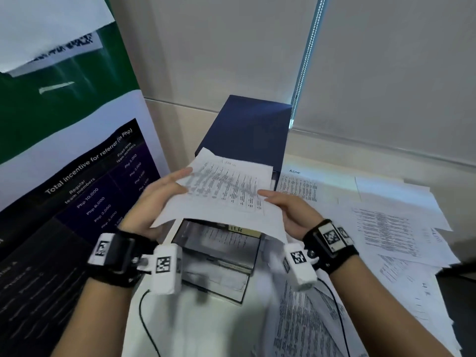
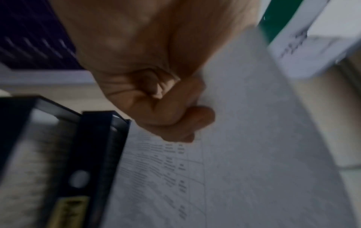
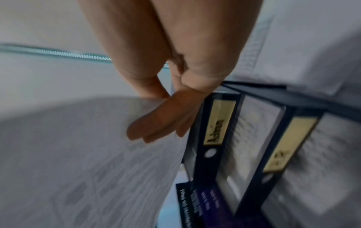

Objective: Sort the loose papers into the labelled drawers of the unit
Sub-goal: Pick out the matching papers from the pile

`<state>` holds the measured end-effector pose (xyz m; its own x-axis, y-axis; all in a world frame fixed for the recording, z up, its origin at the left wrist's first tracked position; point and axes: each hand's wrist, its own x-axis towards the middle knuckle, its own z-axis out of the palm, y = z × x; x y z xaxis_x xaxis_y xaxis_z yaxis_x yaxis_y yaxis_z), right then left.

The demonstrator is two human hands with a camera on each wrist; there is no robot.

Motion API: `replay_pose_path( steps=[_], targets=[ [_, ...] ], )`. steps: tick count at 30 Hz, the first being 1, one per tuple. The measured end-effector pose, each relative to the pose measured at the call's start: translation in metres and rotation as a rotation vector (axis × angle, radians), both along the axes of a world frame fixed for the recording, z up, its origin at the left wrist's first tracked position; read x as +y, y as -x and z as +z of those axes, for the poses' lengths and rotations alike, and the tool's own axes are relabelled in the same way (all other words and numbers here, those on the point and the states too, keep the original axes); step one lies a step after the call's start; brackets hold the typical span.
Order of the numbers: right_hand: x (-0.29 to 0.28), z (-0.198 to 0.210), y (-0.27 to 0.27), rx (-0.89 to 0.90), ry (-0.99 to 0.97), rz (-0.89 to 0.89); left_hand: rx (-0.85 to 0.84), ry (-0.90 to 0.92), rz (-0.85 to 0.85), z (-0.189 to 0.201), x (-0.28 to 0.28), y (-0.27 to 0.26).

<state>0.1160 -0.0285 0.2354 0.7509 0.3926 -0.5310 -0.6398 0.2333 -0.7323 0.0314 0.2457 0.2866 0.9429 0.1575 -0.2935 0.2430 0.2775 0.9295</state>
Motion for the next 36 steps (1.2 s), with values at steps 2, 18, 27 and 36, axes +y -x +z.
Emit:
replay_pose_path(
  steps=[2,18,27,36],
  targets=[
    [-0.003,0.004,0.012,0.017,-0.104,0.052,-0.077,0.046,-0.050,0.021,0.004,0.001],
    [-0.021,0.003,0.004,-0.179,0.177,0.223,0.040,-0.512,0.106,-0.085,0.006,-0.076],
    [0.017,-0.010,-0.063,-0.154,0.183,-0.074,-0.297,-1.406,-0.165,-0.081,-0.036,-0.091],
    [-0.070,-0.047,-0.060,-0.157,0.146,-0.142,-0.201,-1.544,-0.326,-0.096,-0.075,-0.122]
  ],
)
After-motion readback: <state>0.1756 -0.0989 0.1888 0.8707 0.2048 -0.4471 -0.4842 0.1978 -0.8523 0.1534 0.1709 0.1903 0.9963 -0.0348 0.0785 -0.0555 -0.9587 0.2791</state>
